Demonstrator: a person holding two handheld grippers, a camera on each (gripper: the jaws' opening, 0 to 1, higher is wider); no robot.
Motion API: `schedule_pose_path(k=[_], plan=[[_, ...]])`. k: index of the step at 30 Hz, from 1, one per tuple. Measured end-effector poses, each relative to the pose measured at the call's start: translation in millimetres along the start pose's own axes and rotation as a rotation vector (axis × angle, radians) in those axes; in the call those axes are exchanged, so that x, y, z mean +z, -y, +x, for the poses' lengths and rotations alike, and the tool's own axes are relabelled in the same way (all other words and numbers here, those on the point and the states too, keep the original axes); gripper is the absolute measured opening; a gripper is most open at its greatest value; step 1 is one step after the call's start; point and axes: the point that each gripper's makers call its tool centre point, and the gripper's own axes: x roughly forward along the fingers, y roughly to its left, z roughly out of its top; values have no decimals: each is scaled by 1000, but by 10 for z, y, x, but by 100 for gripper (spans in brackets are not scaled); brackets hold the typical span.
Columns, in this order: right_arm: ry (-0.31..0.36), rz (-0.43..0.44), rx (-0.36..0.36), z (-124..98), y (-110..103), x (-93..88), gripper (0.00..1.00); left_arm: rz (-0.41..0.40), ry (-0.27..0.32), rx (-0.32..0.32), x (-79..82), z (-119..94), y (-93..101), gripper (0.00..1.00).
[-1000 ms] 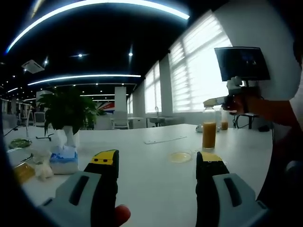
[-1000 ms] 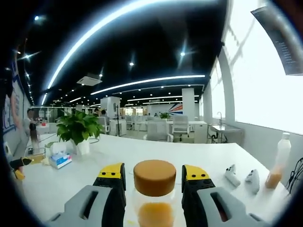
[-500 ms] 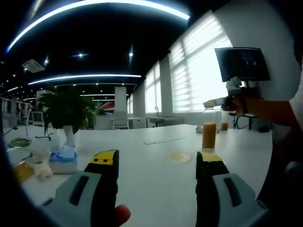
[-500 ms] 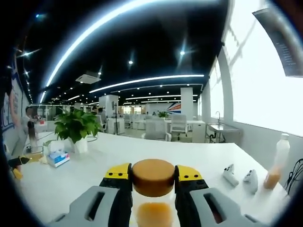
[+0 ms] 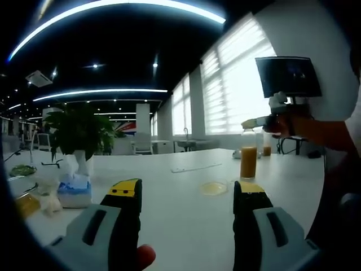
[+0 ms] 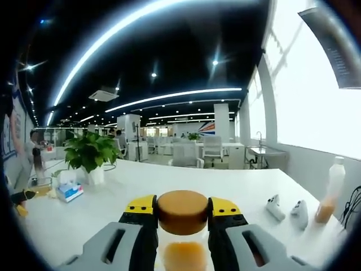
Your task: Open the Petri dish lid, place the lid on the table, pour the liquid culture medium into the Petri dish, pick up the Petri dish lid from the table, and close the Petri dish
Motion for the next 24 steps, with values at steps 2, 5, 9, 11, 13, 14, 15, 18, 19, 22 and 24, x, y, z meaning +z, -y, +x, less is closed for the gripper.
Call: schedule_pose_path(k=[2,5,9,11,13,14,15,18,19,22,24], plan=[[1,-4,-2,0,-1,0,30,-2,-2,2,-7,-2,-4,58],[9,-15,-4,0,-6,6,30,-3,-6,3,-23,-8,-7,58],[17,-14,-3,-5,0,9,30,-2,-4,4,-26,-9,-36,58],[23,0,-1,-12,-3,12,30,-2,-3,4,-24,-7,-47,57],[30,28,4,-7,7,7,30,-2,-4,3,-29,-4,-45,57],[32,29,5,-8,8,5,30,-2,-5,2,-36,-1,-45,57],[39,28,5,-14,2,16,30,-3,-7,2,-42,0,-44,57],[59,21,-1,-27,5,97,30,-5,-8,0,-49,-1,-27,57],[63,26,0,-28,4,122,30,-6,-9,0,-51,-1,-28,57],[70,20,1,-38,-9,162,30,-7,-6,-2,-36,1,-11,57],[78,21,1,-58,-12,191,30,-5,-3,-2,-21,2,0,57]])
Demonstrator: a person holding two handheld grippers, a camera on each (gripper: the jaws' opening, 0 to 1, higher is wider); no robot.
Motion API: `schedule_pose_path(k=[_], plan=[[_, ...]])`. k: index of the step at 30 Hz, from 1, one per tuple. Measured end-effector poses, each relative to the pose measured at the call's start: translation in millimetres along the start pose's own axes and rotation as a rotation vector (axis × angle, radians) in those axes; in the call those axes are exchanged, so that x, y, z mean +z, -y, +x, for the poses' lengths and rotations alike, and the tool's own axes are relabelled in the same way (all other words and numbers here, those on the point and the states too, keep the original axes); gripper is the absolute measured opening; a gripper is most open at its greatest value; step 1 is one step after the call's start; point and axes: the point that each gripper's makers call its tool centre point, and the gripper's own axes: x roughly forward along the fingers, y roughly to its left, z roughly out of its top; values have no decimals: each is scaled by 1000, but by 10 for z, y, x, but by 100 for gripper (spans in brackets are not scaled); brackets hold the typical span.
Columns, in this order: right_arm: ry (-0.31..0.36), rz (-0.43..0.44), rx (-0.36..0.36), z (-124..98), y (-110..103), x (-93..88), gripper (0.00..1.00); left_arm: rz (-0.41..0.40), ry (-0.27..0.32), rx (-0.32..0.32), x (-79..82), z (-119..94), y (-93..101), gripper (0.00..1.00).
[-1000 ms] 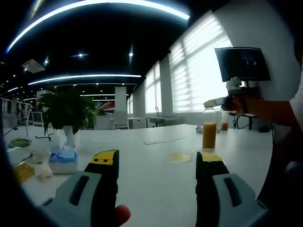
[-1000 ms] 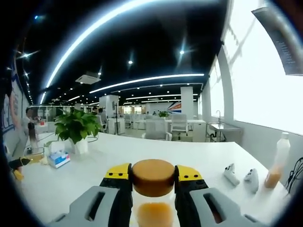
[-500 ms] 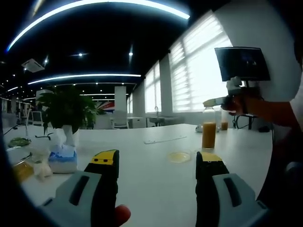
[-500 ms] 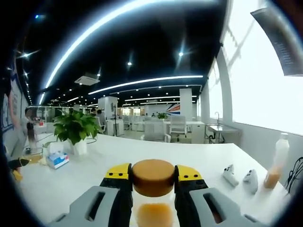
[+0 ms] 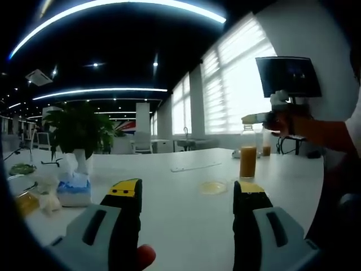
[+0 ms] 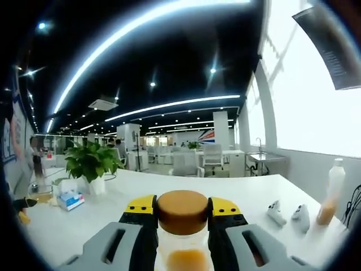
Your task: Open the Petri dish lid, place the lid on the table, pour the liquid culture medium into the Petri dish, pick up the Petri dish lid from the table, and close the Petri dish
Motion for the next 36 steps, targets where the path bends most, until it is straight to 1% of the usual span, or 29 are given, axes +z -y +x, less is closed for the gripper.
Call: schedule_pose_path(k=[10,17,23,28,36], plan=[[30,-6,1,-142,-16,153,30,2,5,-11,18,13,22,57],[46,-13,15,-298,-52,244,30,-4,8,-6,18,1,1,57],[60,-8,19,-419,-72,305,30,-3,12,-17,34,15,44,57],[68,-7,21,-553,-68,329,30,-3,20,-22,65,14,67,57],[71,-3,8,-756,-6,303,30,-5,21,-27,63,17,106,57]])
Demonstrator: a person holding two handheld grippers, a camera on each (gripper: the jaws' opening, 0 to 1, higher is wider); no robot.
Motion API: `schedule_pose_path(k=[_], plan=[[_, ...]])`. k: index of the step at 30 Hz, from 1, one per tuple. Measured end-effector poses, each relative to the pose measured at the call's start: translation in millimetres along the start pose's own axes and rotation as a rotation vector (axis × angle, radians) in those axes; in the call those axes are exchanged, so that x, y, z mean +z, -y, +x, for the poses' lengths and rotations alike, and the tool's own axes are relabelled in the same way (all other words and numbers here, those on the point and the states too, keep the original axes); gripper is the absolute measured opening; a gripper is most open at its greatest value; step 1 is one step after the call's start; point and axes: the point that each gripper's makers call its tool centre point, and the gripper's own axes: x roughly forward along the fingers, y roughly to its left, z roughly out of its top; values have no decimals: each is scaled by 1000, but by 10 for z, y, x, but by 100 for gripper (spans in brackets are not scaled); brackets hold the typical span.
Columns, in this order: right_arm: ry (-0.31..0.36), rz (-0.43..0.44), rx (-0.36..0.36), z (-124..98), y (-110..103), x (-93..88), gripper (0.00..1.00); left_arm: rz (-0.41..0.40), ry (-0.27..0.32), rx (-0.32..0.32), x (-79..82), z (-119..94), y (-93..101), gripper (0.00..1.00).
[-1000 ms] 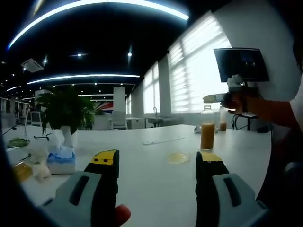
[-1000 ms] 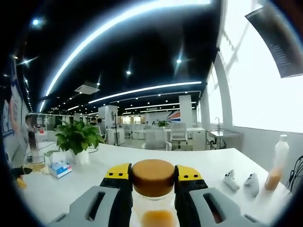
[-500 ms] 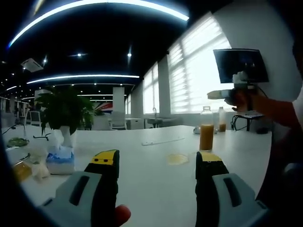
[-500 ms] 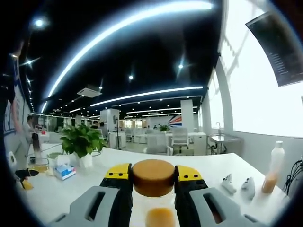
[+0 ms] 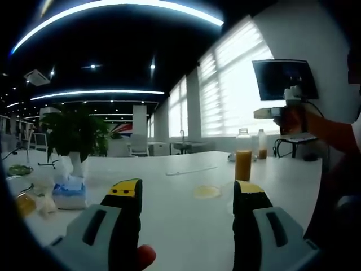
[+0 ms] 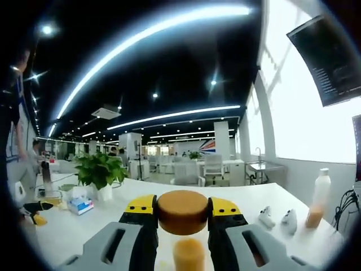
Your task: Open the Petri dish lid, place the lid on the table, pour the liquid culture medium into the Petri dish, pick up the Petri dish lid from the table, and close the Petri dish
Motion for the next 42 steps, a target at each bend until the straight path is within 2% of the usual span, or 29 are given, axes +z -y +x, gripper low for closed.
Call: schedule_pose_path(k=[26,42], plan=[[-35,2,-43,-518,152,-258,30,13,3,-23,47,24,110,57],[-66,30,-73,-807,243,-504,30,10,8,-34,54,21,171,57]])
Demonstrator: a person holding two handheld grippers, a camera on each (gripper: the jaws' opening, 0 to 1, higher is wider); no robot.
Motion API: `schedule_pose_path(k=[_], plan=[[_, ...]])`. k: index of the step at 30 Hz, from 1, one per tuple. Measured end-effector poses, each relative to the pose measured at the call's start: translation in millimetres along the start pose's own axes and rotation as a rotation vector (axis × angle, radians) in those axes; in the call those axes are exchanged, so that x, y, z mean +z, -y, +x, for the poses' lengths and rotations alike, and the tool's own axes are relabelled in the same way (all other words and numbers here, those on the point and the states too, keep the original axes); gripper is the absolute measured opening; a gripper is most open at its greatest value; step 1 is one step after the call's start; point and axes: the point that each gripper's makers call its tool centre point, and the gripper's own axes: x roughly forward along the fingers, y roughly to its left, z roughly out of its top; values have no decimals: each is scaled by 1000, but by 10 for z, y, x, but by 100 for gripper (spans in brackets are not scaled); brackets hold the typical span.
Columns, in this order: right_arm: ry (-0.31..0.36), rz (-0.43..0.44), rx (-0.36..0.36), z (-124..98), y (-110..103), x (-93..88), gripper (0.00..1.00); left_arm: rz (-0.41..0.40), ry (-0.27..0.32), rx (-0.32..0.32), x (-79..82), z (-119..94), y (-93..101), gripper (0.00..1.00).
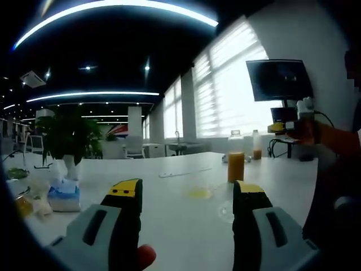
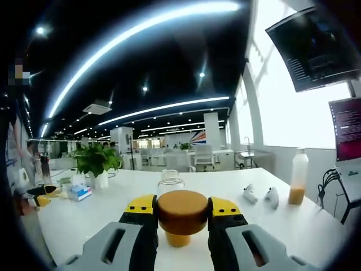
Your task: Open the Petri dish lid, place the lid on the table, pour the liquid culture medium into the Petri dish, pick up the Petri dish lid from the table, and close the Petri dish
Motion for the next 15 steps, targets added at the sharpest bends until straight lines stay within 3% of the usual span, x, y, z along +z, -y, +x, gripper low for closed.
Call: schedule_pose_path(k=[15], plan=[[-29,22,-20,-188,71,-208,30,7,3,-5,21,-45,30,57]])
